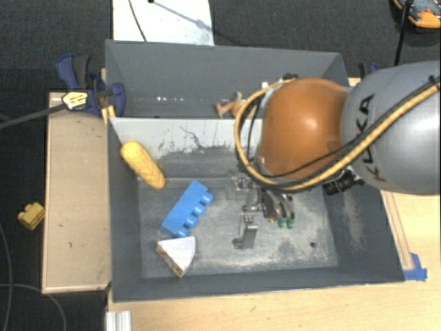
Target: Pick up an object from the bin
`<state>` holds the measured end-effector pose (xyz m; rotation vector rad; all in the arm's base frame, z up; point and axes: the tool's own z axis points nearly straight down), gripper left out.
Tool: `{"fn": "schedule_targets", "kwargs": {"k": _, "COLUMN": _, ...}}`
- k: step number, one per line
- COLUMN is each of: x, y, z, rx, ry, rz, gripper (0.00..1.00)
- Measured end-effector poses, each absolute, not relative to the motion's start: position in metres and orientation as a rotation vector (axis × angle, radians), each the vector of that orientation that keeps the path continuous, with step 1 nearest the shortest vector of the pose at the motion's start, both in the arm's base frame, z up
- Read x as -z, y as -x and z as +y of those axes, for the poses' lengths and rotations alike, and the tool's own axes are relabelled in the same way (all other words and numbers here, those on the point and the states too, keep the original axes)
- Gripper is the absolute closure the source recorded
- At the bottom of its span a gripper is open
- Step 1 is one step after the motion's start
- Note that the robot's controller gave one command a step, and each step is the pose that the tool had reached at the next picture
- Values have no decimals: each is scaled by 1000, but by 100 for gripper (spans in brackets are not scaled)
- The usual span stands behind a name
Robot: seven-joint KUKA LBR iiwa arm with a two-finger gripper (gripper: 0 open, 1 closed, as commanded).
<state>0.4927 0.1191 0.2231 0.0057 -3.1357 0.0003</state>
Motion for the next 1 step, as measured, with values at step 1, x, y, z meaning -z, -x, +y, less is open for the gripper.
{"fn": "schedule_targets", "kwargs": {"k": 1, "x": -227, "y": -494, "z": 118, "rx": 2, "ry": 1, "rz": -3144, "gripper": 0}}
